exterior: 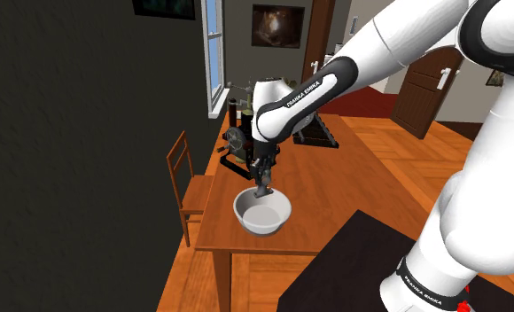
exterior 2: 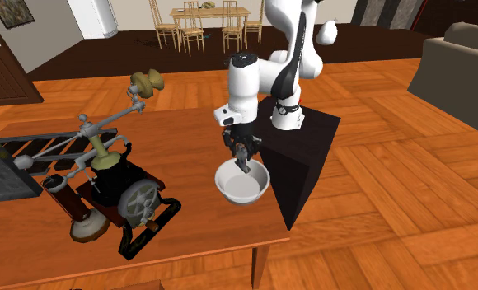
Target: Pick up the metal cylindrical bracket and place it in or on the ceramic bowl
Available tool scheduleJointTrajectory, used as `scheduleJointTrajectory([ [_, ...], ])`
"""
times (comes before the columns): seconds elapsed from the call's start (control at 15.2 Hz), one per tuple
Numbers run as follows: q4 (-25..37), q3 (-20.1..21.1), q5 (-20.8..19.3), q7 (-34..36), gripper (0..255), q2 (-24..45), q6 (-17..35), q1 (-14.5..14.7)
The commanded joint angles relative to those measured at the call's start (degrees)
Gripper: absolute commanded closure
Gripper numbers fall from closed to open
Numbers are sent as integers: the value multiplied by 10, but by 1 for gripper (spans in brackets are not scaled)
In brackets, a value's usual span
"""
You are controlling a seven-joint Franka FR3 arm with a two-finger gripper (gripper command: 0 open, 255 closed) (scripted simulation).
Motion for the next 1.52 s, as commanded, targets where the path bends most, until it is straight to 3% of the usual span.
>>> scheduleJointTrajectory([
  [0.0, -4, 0, 0, 0, 255, 11, 16, 0],
  [0.59, -17, 0, 0, 0, 255, 63, 80, 0],
  [1.12, -17, 0, 0, 0, 255, 63, 80, 0],
  [1.19, -17, 0, 0, 0, 0, 63, 80, 0],
  [1.45, -17, 0, 0, 0, 0, 63, 80, 0],
])
